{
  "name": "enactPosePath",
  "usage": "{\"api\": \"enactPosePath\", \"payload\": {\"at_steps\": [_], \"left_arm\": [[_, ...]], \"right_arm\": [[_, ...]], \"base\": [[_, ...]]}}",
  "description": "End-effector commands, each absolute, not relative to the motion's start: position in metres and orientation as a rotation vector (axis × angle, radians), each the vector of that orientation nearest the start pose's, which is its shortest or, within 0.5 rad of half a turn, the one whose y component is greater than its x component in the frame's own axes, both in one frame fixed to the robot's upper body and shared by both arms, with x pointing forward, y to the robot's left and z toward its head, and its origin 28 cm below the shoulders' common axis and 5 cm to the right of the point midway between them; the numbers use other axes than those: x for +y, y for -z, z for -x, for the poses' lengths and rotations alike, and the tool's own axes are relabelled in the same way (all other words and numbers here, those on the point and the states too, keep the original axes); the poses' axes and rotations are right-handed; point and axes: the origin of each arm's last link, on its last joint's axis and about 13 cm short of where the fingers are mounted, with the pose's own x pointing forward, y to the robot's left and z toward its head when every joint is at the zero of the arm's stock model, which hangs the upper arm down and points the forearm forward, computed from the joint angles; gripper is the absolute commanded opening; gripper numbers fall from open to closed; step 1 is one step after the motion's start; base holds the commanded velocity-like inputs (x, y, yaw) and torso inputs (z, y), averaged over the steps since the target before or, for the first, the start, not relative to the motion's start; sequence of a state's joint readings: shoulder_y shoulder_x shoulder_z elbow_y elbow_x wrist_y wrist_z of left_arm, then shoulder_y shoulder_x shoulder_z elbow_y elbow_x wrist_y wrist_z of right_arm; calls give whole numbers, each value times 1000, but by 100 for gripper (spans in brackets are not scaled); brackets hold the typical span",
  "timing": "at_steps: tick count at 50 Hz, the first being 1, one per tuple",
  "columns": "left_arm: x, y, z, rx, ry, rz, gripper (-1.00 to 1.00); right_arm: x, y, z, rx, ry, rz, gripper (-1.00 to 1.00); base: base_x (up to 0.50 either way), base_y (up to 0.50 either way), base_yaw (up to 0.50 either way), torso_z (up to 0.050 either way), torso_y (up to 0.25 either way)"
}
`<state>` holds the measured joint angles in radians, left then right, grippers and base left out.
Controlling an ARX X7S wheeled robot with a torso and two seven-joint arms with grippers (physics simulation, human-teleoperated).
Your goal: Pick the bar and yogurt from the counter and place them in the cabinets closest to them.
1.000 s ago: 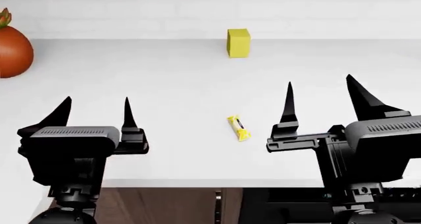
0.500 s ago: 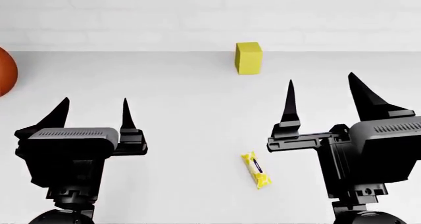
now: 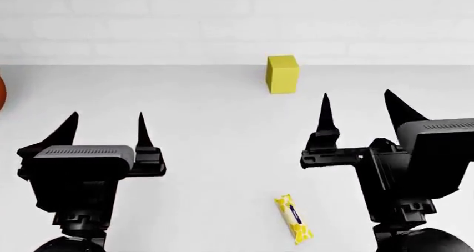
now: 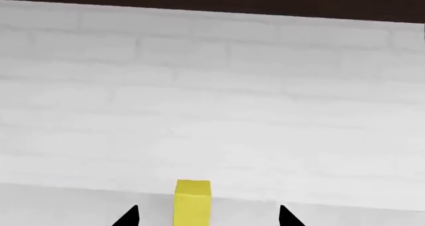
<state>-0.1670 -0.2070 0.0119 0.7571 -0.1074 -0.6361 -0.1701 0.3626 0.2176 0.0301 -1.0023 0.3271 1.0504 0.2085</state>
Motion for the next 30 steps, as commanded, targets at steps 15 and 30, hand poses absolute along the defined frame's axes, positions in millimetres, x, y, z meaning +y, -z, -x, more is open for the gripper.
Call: {"api": "enactPosePath", "payload": {"at_steps": [15,30], "left_arm": [[229,-155,-206,-268,-75,-114,100],[231,-153,-205,-261,-71,-115,100]], "right_arm": [[-123,-241,-115,180,-412,195,100],[-119,-233,-133,478,-383,185,100]], "base": [[0,0,0,0,0],[0,0,0,0,0]]}}
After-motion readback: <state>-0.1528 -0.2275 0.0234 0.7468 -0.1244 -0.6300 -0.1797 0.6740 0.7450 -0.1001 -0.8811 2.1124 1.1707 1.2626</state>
